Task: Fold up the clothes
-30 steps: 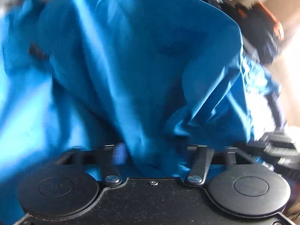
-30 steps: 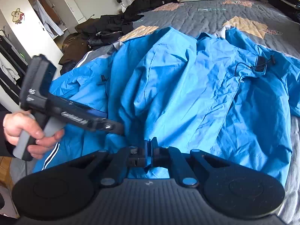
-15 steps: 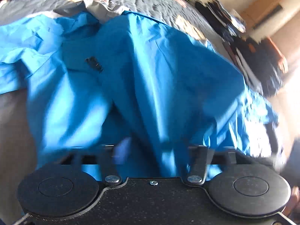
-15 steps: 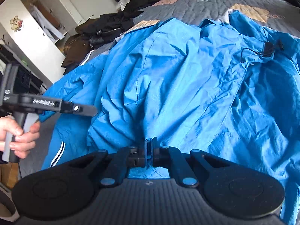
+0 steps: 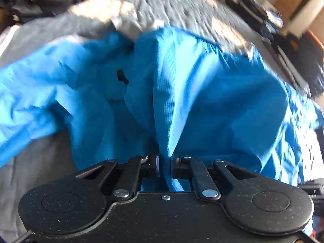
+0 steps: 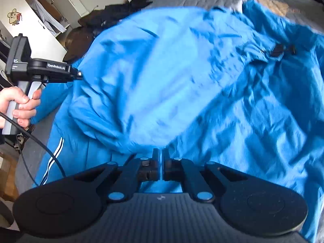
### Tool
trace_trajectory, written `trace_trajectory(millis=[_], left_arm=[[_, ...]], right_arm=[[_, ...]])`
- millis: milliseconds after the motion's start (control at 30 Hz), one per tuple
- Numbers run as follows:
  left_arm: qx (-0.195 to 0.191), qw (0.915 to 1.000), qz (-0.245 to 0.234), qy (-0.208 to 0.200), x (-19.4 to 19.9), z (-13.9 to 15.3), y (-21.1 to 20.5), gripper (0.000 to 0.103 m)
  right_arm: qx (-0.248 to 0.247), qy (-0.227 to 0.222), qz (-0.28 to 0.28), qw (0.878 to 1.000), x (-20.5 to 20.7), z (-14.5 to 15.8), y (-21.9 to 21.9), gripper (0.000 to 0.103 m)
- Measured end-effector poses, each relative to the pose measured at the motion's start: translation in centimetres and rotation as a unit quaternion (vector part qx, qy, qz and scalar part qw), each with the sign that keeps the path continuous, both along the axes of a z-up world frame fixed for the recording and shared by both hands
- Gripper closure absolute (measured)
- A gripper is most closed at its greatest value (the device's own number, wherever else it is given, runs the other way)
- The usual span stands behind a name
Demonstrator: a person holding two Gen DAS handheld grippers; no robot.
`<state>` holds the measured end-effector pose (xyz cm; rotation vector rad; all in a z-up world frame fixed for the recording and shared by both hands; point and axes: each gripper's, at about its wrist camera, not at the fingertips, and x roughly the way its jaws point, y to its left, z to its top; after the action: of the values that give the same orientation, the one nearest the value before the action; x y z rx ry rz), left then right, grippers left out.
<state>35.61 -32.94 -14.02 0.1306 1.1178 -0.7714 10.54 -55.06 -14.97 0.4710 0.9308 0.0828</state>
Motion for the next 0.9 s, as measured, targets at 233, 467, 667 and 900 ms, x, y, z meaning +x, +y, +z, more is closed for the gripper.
trace_trajectory(millis=[233, 467, 667, 900], left_arm=[[-0.036, 0.9978, 0.040, -0.040, -2.0, 5.1, 1.9, 0.060], [-0.049, 0.9932, -0.038, -0.099, -4.1, 7.1, -2.6, 0.044], [-0.027, 0.9949, -0.051, -0.083, -4.6, 4.9, -3.8, 0.044], [-0.020, 0.9974, -0.029, -0.062, -4.0, 4.2, -2.3, 0.044]], right_arm=[[0.039, -0.019, -0.056, 0.997, -0.1, 1.8, -1.5, 0.097], [0.028, -0.004, -0.095, 0.995, 3.6, 0.6, -5.0, 0.060], [0.041, 0.026, -0.138, 0.989, 6.6, -1.9, -7.2, 0.056], [0.116, 0.027, -0.154, 0.981, 8.6, -3.3, -7.2, 0.050]])
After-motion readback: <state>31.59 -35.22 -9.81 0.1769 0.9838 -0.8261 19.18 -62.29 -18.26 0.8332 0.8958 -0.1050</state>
